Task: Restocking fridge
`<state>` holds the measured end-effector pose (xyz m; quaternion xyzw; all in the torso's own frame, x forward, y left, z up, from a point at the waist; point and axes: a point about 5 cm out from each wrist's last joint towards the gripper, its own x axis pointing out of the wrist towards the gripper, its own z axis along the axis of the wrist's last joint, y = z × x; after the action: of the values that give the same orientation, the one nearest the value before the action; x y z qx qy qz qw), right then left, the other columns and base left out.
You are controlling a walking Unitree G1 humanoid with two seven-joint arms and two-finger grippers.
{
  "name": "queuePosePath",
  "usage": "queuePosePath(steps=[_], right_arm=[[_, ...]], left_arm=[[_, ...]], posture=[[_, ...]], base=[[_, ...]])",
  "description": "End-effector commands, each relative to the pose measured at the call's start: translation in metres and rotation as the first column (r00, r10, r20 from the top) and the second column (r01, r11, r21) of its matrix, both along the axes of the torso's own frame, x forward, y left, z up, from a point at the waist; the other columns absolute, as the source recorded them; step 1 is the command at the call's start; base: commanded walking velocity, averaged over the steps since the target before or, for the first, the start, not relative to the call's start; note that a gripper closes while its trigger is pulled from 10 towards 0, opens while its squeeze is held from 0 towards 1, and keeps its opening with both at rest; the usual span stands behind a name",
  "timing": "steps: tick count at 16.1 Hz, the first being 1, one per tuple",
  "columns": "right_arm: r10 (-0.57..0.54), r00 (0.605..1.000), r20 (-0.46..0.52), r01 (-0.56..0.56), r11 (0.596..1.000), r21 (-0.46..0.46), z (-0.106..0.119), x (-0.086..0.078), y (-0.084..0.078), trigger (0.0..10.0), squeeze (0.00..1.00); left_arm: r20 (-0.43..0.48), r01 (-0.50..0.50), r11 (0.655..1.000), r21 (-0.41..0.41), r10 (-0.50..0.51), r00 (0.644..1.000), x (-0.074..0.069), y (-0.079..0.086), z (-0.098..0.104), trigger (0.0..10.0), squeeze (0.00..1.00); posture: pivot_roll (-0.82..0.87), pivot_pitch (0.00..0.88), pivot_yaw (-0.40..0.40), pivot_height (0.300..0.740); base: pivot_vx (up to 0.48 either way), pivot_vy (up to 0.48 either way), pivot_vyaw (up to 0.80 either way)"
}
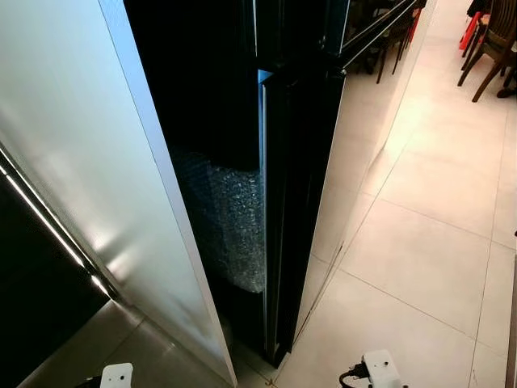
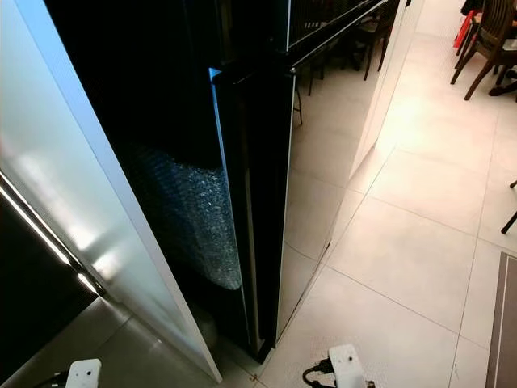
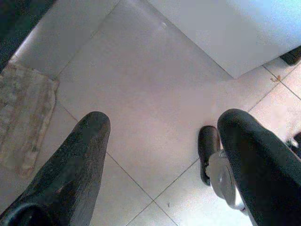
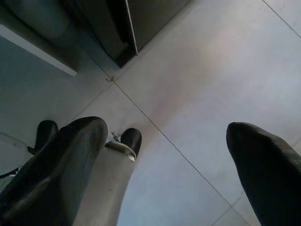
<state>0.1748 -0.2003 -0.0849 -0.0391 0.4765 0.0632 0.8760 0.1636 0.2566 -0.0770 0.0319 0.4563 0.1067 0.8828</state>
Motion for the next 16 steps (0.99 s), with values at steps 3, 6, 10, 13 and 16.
queuePosePath(steps=[3, 6, 10, 13, 16], right_arm=[[-0.073, 0.997, 0.015, 0.073, 0.997, 0.014, 0.001, 0.004, 0.001, 10.0, 0.00], [-0.194, 0.981, -0.018, 0.194, 0.981, 0.026, -0.004, -0.007, -0.001, 10.0, 0.00], [-0.209, 0.975, -0.071, 0.211, 0.978, 0.008, -0.010, -0.019, 0.002, 10.0, 0.00], [-0.170, 0.982, -0.080, 0.172, 0.985, 0.013, -0.011, -0.020, 0.005, 10.0, 0.00], [-0.133, 0.988, -0.084, 0.134, 0.991, 0.012, -0.009, -0.013, 0.007, 10.0, 0.00]], left_arm=[[-0.080, 0.097, 0.995, -0.012, -0.098, 0.992, -0.006, 0.000, -0.003, 10.0, 0.00], [-0.076, 0.063, 0.998, -0.008, -0.064, 0.995, -0.009, 0.002, -0.004, 10.0, 0.00], [-0.072, -0.021, 0.999, -0.044, 0.018, 0.997, -0.014, 0.000, -0.007, 10.0, 0.00], [-0.071, -0.030, 0.998, -0.048, 0.027, 0.997, -0.015, -0.002, -0.008, 10.0, 0.00], [-0.062, -0.010, 0.999, -0.054, 0.006, 0.998, -0.012, -0.005, -0.007, 10.0, 0.00]], posture=[[-0.02, 0.000, 0.037, 0.740], [-0.01, 0.000, 0.032, 0.740], [-0.02, 0.000, 0.020, 0.740], [-0.02, 0.000, 0.014, 0.740], [0.00, 0.000, -0.008, 0.740]], base=[[0.000, 0.000, 0.00], [0.000, 0.000, 0.00], [0.000, 0.000, 0.00], [0.000, 0.000, 0.00], [0.000, 0.000, 0.00]])
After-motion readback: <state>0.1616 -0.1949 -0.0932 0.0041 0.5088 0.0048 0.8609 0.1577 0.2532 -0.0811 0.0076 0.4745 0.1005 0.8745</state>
